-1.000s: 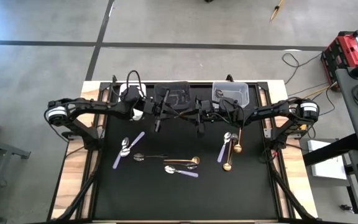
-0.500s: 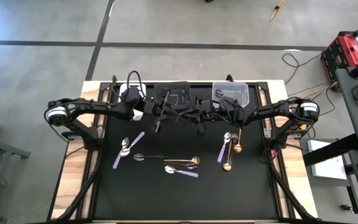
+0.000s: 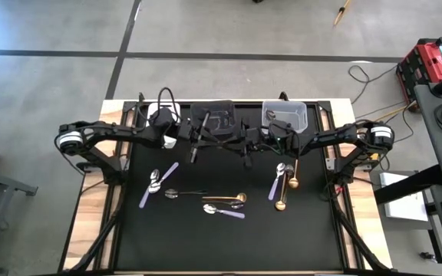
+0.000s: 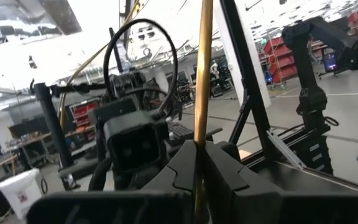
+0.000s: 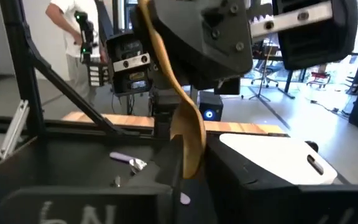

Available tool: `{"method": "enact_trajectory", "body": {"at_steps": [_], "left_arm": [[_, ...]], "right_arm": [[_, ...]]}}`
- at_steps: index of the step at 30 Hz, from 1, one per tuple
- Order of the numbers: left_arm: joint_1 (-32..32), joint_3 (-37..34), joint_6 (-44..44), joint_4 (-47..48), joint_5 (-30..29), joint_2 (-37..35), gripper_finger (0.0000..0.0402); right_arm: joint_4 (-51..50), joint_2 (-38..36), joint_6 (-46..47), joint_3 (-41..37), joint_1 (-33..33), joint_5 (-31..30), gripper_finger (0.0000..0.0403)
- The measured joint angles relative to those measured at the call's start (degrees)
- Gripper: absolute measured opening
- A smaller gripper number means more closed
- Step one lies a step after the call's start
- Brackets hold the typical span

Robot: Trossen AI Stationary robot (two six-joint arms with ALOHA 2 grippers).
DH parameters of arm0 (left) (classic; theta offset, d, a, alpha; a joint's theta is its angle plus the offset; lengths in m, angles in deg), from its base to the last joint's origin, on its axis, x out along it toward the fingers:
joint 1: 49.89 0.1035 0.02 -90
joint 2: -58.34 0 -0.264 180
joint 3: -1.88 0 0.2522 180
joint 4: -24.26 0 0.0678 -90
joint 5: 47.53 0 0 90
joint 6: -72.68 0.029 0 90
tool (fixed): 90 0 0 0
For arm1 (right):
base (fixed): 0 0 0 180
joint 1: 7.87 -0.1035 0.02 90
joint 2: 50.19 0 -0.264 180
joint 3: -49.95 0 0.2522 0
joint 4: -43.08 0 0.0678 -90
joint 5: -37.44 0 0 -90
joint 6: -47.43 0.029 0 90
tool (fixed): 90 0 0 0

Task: Sort silverware by color (type)
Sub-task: Put the gold spoon into the black bin

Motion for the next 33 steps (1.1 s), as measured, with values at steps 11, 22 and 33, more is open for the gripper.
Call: {"method": "enact_trajectory", "body": {"at_steps": [11, 22, 33], "left_arm": [[-0.02, -1.19, 2.03, -0.05, -3.33, 0.13, 0.0000], [-0.02, -0.62, 2.13, -1.47, -3.04, 2.16, 0.0000], [0.10, -0.67, -0.93, 0.62, -3.68, 1.84, 0.0041]], "right_arm": [[-4.80, 0.18, -3.00, 2.36, -0.07, -0.01, 0.0129], [-15.92, 1.42, -5.68, 8.37, -0.13, 0.11, 0.0083], [-19.08, 0.64, -3.56, 8.57, -0.02, -1.71, 0.0017]]}}
